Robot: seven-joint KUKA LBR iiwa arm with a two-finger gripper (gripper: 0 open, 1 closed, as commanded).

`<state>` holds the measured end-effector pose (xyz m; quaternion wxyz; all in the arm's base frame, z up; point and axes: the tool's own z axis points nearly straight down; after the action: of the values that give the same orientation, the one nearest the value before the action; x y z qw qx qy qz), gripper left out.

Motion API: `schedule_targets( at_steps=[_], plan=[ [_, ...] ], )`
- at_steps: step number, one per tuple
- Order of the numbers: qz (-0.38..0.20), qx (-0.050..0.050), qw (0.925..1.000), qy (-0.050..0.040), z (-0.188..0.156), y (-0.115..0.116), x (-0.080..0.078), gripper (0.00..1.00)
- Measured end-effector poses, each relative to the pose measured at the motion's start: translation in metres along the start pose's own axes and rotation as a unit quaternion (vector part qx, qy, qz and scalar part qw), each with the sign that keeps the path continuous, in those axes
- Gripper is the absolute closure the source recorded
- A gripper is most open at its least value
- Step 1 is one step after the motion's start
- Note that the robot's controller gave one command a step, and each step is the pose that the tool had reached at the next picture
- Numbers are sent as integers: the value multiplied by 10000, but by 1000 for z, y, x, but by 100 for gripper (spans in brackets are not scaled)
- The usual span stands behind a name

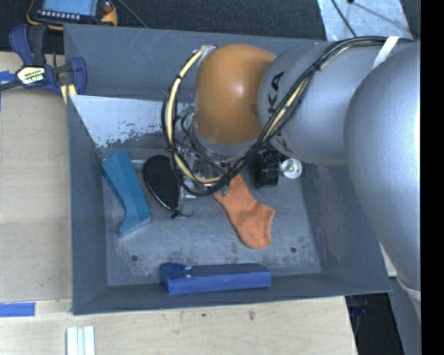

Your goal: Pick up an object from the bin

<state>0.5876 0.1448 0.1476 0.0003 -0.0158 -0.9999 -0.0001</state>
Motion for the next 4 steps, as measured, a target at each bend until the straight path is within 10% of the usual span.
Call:
schedule_targets(
  at_steps=[1,2,4],
  plan=[
    [643,-7,9979,-55,63,6,-22,0],
    [1324,-5,9912,-19,77,8,-30,100],
    [1323,-1,9912,-10,76,8,-29,100]
  ],
)
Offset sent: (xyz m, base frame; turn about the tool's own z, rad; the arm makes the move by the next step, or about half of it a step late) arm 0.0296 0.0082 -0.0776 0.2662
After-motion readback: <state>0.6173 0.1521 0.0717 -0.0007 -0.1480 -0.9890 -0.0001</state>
